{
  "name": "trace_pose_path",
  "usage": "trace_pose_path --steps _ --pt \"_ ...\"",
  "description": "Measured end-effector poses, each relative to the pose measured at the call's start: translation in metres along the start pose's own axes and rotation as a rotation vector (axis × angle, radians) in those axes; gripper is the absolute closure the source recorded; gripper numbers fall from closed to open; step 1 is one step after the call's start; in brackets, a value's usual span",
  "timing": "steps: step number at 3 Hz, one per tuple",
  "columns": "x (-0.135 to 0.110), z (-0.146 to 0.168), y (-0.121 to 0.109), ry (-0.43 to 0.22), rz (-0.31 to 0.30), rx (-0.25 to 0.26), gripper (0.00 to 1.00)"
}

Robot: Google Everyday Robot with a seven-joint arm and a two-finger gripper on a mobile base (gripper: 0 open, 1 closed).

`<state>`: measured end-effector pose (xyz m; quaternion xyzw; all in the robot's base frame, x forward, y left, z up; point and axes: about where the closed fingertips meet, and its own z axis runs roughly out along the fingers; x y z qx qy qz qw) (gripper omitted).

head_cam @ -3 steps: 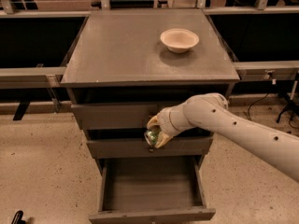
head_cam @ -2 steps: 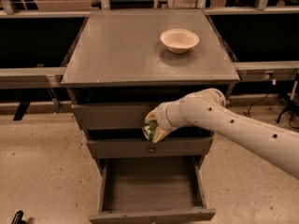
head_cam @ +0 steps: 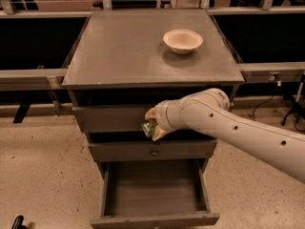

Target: Pick green can from bottom drawer and place on counter

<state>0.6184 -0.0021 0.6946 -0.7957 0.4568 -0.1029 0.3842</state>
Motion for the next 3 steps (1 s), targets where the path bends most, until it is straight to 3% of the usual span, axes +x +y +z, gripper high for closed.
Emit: trace_pose_path --steps 1,2,3 --pt "0.01 0.002 -0.029 0.024 -0.008 0.035 1.0" --pt "0.007 -0.001 -0.032 0.029 -0.012 0.04 1.0" --pt "0.006 -0.027 -0.074 0.081 -0.05 0.08 1.0"
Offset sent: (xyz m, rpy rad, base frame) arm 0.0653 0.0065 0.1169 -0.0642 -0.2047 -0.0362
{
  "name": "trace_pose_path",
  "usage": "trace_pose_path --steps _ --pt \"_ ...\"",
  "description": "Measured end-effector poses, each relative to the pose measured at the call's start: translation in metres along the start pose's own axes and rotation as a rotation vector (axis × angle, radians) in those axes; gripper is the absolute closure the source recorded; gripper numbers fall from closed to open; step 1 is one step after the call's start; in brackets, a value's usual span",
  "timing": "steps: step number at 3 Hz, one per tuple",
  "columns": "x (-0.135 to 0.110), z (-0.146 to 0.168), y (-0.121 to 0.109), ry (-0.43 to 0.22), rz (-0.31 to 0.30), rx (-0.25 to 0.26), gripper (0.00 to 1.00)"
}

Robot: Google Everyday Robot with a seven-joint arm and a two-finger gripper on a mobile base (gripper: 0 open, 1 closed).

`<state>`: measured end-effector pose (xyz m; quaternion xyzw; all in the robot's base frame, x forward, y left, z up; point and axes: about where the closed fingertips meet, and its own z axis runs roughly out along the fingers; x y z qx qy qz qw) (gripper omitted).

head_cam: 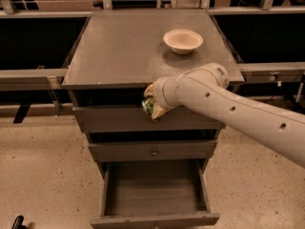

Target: Pick green can from bottom drawer and place on counter

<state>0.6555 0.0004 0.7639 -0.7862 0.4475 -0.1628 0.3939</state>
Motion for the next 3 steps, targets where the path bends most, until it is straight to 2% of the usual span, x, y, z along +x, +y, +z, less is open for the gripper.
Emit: trace_pose_path --steps 1,2,3 --pt "-0.004 -0.019 -0.028 0.023 -0.028 0.038 1.0" --pt "-0.009 -0.025 -0.036 0.026 -0.037 0.05 1.0" --pt "-0.018 -0.048 -0.062 0.032 -0.048 0.1 1.0"
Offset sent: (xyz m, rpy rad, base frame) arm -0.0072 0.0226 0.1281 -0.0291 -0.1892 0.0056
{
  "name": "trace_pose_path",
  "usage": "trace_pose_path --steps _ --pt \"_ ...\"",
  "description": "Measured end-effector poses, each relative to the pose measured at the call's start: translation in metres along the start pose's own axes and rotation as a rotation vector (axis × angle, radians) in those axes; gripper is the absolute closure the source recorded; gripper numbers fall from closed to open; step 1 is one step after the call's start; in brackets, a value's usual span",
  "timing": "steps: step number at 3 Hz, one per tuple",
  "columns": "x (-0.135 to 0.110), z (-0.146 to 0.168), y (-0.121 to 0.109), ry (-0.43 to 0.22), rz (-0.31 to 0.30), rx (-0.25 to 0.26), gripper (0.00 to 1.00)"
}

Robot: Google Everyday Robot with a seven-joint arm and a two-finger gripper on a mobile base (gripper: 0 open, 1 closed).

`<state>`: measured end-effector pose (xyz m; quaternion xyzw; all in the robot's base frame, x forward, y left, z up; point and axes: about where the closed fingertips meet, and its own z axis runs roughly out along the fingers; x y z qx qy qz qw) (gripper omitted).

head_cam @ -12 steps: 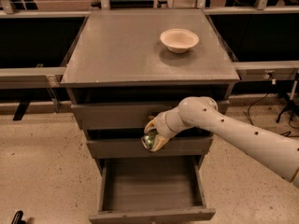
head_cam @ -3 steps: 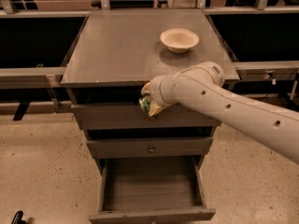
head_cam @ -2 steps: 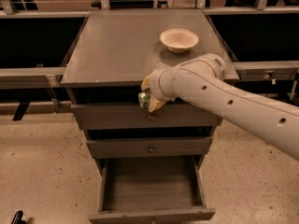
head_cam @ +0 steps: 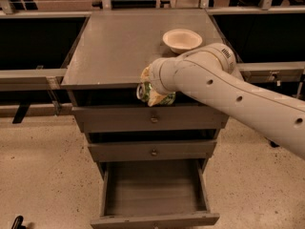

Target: Pick green can from bottom drawer and place on counter

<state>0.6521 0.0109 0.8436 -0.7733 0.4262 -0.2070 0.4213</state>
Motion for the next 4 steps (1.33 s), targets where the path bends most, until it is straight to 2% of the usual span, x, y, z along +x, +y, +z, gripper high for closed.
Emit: trace_pose_path --steps 2,3,4 --pt "-0.024 -0.032 -0.03 0.0 0.016 0.102 1.0" --pt "-0.027 -0.047 -0.028 -0.001 0.063 0.161 1.0" --pt "-0.009 -0.066 -0.02 0.028 0.135 0.241 1.0"
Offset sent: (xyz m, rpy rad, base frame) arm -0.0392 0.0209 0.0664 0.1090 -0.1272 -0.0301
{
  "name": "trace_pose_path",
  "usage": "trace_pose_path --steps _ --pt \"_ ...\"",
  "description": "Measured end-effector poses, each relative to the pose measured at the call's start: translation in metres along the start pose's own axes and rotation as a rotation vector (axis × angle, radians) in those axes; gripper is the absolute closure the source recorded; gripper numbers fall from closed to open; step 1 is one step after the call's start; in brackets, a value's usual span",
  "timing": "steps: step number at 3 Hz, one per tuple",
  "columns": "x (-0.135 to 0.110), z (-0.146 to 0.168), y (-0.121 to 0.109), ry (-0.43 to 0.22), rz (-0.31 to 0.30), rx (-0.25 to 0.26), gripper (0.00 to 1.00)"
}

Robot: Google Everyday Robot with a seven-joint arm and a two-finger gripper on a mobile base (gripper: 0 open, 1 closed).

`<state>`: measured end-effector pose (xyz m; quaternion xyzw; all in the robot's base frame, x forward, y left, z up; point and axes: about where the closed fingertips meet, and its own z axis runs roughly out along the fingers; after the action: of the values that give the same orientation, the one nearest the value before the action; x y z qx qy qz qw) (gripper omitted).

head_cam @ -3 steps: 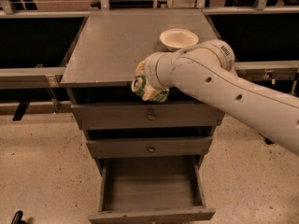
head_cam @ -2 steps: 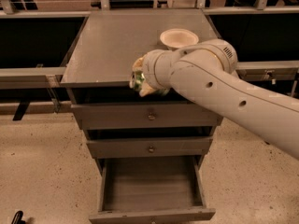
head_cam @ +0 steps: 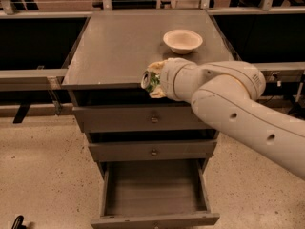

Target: Pick green can from bottom drawer and place on counter

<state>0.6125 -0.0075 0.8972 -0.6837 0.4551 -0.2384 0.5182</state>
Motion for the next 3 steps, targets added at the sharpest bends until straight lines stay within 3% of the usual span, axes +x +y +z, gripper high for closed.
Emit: trace_pose_path --steps 1,3 --pt "0.025 -0.006 0.001 0.015 0.037 0.055 1.0" --pt "0.056 0.031 -0.002 -0.003 -0.003 0.084 1.0"
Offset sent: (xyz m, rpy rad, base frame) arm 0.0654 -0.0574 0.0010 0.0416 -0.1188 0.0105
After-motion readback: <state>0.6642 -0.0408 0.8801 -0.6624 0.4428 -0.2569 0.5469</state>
